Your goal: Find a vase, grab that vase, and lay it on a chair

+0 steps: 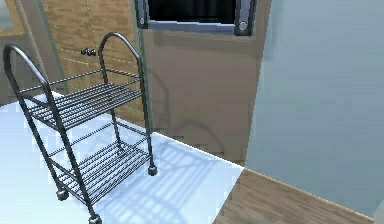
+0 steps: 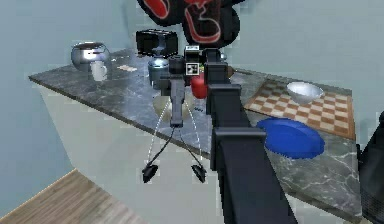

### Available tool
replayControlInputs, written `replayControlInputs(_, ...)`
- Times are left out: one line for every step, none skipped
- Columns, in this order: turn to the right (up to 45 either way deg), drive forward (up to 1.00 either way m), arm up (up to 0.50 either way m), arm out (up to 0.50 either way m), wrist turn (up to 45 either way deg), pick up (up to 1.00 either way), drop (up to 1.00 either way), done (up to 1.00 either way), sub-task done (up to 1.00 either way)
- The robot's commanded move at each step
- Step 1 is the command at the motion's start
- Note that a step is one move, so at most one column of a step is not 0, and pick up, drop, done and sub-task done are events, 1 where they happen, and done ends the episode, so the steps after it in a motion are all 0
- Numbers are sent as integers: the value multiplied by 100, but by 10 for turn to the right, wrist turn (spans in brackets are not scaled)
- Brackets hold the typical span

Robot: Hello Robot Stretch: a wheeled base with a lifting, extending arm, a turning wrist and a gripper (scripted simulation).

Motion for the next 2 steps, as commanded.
replayControlInputs(0, 0, 0, 0, 450, 0, 0, 0, 0)
replayControlInputs(0, 0, 0, 0, 450, 0, 0, 0, 0)
